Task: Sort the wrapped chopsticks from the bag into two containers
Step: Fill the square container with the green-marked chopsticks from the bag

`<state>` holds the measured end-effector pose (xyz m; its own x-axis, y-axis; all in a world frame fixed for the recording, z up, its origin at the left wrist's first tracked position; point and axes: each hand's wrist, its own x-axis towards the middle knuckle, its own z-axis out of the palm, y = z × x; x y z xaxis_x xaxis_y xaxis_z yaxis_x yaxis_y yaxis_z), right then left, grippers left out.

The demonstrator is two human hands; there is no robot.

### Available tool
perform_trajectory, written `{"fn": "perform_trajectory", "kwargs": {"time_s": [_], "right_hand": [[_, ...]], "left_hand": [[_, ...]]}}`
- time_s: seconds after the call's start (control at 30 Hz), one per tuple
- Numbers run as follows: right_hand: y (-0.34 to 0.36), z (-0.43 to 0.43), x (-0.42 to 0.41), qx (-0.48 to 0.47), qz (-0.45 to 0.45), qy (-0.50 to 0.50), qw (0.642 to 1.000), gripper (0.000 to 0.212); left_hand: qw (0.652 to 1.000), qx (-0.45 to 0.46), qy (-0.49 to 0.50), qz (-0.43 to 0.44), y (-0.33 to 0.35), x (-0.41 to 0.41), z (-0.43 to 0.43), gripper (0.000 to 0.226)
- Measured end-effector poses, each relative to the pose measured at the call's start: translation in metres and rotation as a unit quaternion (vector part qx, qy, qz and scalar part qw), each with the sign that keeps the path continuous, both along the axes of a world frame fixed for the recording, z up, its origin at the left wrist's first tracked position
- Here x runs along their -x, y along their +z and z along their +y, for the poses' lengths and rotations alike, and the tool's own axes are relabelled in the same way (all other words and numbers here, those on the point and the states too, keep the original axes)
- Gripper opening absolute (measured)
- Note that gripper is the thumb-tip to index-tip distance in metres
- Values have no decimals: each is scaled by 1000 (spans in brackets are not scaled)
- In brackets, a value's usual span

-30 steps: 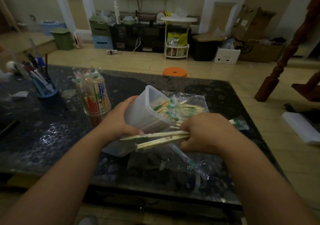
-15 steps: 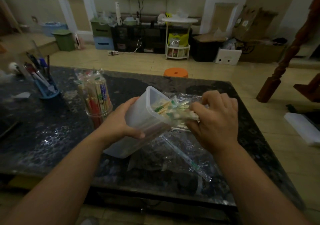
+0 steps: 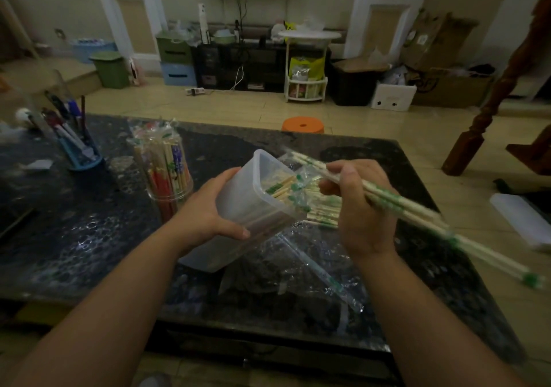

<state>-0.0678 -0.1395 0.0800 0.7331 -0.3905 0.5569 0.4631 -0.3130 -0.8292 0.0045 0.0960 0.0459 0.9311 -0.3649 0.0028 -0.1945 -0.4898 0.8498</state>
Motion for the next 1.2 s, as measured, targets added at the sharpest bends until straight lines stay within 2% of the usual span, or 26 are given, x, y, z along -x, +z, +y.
{"fn": "perform_trajectory", "kwargs": {"time_s": [0.03,0.1,0.2,0.27,0.33,0.43,0.57,0.63,0.73,0.77,0.87,0.9,1.0,1.07,1.13,1.2], "right_hand": [[2,1,2,-41,6,26,999,25],[8,3,3,-66,56,54,995,25],[1,3,-2,-66,127,46,989,9],[-2,3,-6,-68,172,32,982,15],[1,2,-7,-123,213,59,968,14],[8,-3,-6,-183,225,122,949,20],[10,-7,-7,-265,194,130,936,7],[9,-6,-9,-237,211,102,943,14],[4,-1,-8,-111,259,101,954,13],[1,1,-7,-96,261,106,955,18],[1,2,-7,-116,221,89,964,39],[2,2,-7,-139,199,84,966,35],[6,-2,-7,-244,136,65,958,1],[6,-3,-8,-211,136,32,967,11],[4,-1,-8,-139,170,22,975,10],[0,1,-7,-136,173,27,975,30]], "left_hand": [[1000,2,-1,-1,0,0,0,109],[1000,3,-4,0,0,0,0,108],[1000,-9,0,-2,-1,0,0,117],[1000,-21,-11,0,0,1,-1,121],[999,-28,-28,4,0,2,-1,122],[998,-36,-46,6,0,3,-1,121],[997,-44,-56,0,2,4,-2,119],[997,-48,-54,-1,3,4,-3,122],[997,-54,-55,-3,3,4,-4,124],[997,-55,-55,-4,3,4,-4,125],[997,-52,-50,-1,3,4,-3,125],[998,-52,-48,-2,3,4,-3,125],[998,-48,-44,-6,2,3,-2,124],[998,-49,-46,-5,2,2,-2,124],[997,-51,-48,-7,1,2,-2,124],[997,-51,-52,-10,1,2,-3,124]]}}
